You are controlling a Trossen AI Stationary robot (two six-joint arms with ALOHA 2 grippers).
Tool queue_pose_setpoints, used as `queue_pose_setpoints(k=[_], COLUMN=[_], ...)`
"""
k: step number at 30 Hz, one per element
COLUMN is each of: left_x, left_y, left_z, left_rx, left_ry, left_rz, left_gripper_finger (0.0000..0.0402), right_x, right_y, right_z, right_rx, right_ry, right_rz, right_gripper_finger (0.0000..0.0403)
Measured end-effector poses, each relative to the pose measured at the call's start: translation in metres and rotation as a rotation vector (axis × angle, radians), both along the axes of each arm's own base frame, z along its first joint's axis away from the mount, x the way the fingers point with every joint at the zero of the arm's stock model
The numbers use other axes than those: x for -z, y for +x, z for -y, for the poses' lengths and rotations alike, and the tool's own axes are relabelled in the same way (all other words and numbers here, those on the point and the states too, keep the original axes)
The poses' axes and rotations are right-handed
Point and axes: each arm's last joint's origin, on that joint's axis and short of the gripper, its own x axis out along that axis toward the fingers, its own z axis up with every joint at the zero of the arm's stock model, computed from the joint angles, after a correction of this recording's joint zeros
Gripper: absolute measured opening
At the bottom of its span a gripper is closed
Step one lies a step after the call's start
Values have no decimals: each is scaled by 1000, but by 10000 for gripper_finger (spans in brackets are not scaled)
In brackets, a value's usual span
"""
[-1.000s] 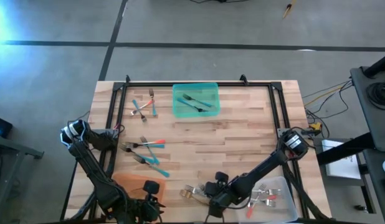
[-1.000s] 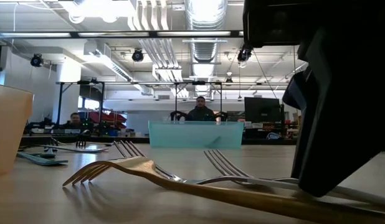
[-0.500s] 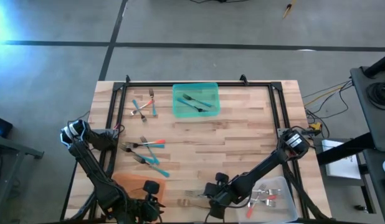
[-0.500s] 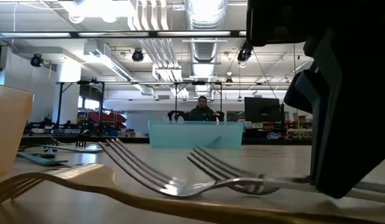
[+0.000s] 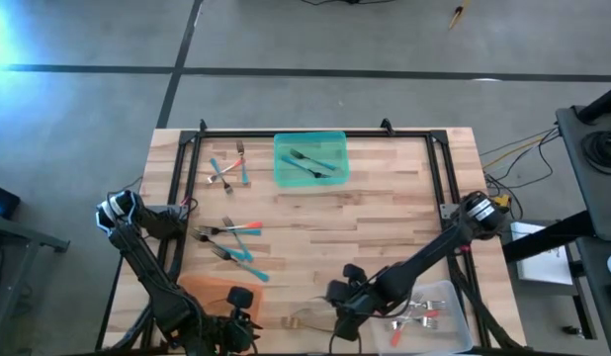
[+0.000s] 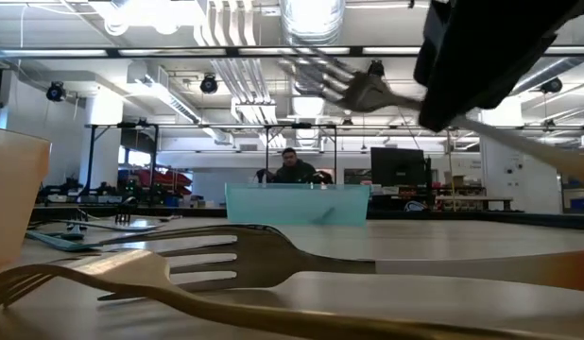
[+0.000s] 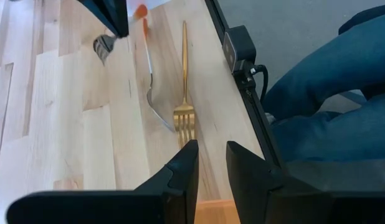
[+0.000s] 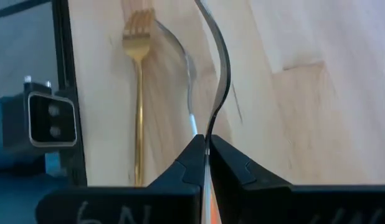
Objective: Sort silverware by color (type)
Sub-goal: Put the orange fork into the transparent bin
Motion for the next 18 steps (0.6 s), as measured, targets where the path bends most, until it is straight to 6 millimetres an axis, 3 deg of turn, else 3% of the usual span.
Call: queue_pose_setpoints(k=[5,12,15,18], left_x=[0,2,2,2], left_y=[0,0,0,0], left_z=[0,-1,-1,-1], left_rx=[0,0,-4,-5], left_ry=[1,5,2,0], left_rz=[-1,-4,-4,-4], left_gripper_finger=[65,65,65,65], right_x=[-22,-69,-79,-76], right_y=[-14,-46,-69,-92], right_z=[2,-2,-10,-20], right_rx=[-10,-100,-166,-223], right_ry=[33,132,130,70], right_rz=[-22,15,-25,-92], right_gripper_finger=[10,10,10,10])
